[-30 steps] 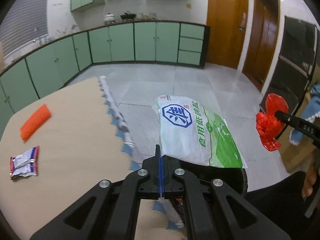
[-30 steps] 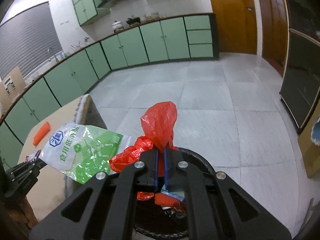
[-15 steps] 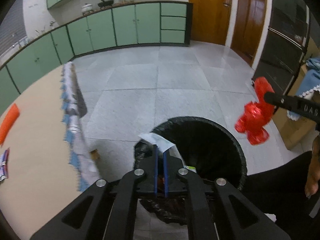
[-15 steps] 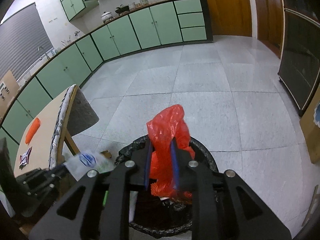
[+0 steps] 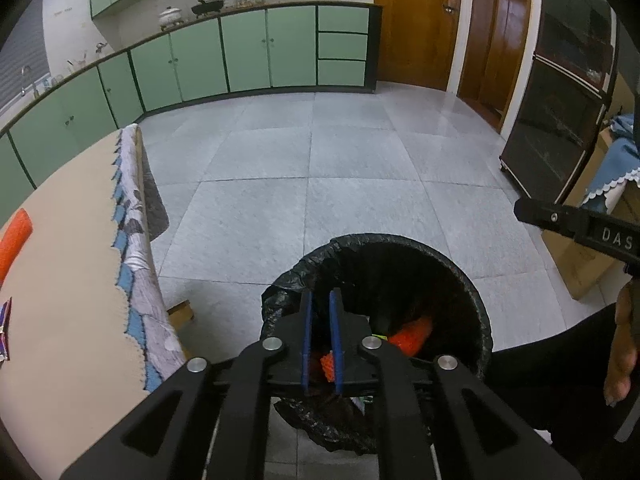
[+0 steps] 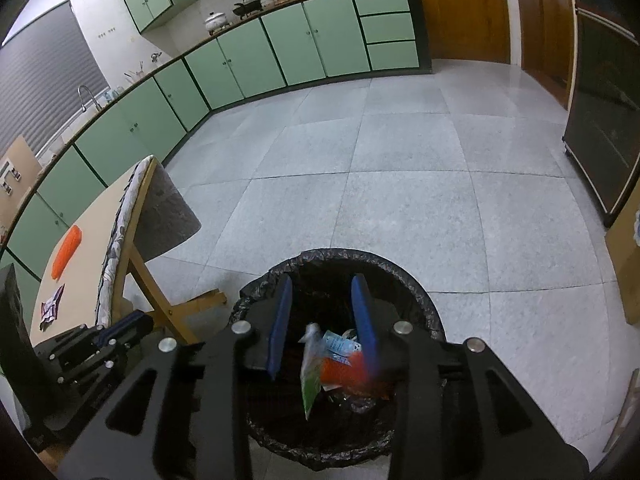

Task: Collect trash
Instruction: 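Open both grippers to drop the salt bag and red bag into the bin, then move both open tools back over the table toward the wrapper and foam net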

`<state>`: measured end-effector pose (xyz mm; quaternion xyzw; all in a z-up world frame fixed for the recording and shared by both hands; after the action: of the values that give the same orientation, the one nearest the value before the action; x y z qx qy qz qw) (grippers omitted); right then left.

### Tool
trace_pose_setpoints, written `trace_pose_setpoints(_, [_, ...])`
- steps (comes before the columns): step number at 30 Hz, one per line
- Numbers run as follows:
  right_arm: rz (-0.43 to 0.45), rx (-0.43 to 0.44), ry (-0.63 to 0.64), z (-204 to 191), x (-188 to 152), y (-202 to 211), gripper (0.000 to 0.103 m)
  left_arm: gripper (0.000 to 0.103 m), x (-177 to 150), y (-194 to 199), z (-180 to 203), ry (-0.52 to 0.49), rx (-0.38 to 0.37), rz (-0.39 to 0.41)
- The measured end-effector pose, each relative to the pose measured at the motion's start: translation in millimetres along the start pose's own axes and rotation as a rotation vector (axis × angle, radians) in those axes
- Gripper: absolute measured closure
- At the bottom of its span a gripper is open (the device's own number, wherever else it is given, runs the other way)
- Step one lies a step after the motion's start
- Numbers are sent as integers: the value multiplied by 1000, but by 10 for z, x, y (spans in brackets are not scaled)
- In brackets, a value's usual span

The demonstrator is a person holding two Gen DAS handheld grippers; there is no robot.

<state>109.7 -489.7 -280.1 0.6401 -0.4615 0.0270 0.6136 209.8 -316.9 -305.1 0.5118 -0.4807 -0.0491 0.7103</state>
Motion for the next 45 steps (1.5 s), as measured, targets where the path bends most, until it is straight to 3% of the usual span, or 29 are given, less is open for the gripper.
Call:
trace_pose_setpoints(3, [-1, -2, 5, -13, 8, 6, 71, 83, -7, 44, -39, 14, 5, 8])
trace_pose_setpoints(5, [1, -5, 12, -35, 6, 17, 66, 65, -21, 77, -75, 27, 18, 18])
trace_pose_setpoints(11, [18, -6, 73, -258, 0, 65, 60, 49, -66, 283, -256, 80, 51, 53])
trace_pose_setpoints(33, [48, 54, 218, -1129, -68, 388, 58, 48, -222, 1113, -956, 191, 156, 159])
trace_pose_setpoints(38, [40, 100, 280, -1546, -132, 370, 58, 46, -387, 1335, -1303, 223, 220, 166])
trace_pose_setpoints(45, [28, 183, 378, -2286, -269, 278, 57, 44, -878, 1704, -2178, 339, 362, 173])
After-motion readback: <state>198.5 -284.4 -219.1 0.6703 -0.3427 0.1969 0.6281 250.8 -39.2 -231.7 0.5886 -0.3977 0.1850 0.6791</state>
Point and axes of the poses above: each gripper's, at about its wrist camera, not at the fingertips, and y roughly against the way its jaws point, z to its right, x to its top, the point moved 4 cm from there along -y, roughly the way its jaws point, and after that the axes turned 1 degree about -x, right-handed, at the moved point
